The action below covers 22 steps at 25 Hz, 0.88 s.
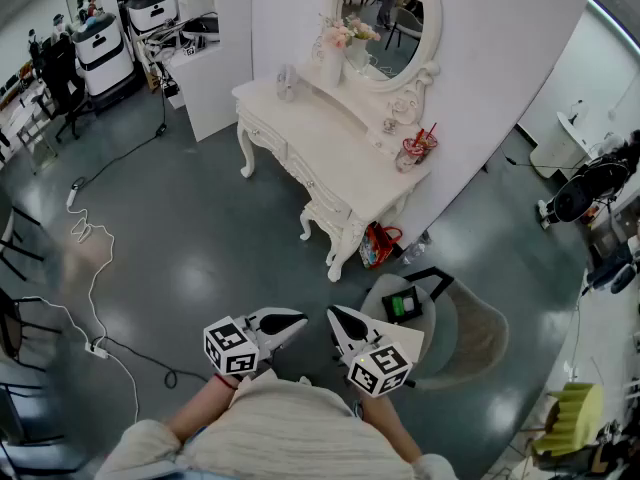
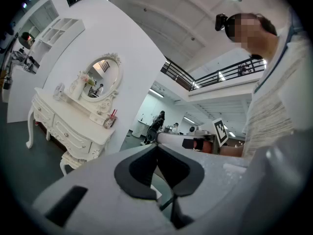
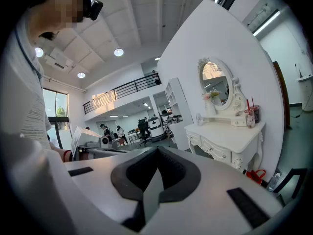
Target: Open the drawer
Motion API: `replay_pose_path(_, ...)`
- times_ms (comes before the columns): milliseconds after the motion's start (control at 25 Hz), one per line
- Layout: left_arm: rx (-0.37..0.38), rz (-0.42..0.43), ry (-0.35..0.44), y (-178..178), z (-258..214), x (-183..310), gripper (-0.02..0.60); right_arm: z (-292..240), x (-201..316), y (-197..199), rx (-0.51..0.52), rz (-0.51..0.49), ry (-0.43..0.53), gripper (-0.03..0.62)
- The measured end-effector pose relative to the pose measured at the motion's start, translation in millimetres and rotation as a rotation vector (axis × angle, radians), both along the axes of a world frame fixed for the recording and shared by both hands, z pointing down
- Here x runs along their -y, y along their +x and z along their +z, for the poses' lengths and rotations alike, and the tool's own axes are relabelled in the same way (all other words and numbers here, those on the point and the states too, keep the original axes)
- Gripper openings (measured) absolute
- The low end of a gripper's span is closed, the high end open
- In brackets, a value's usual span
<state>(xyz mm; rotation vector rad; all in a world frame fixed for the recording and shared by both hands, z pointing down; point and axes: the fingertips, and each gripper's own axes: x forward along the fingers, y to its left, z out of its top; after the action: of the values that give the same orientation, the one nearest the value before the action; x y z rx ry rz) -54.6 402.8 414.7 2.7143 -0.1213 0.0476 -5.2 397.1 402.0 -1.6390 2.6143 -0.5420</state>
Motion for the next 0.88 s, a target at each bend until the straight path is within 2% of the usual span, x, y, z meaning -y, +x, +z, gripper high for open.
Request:
replay_pose_path(600, -0.008, -0.005, -0.017, -15.1, 1.0, 19.5, 0.014, 1.5, 19.6, -15.4, -0.002, -0.009, -0.020, 0.008)
replay_pose_path(880, -0.017, -0.035, -0.010, -37.2, 1.0, 58.7, 0.015, -8.5, 54.1, -35.8, 0.055, -0.006, 0.015, 0.011)
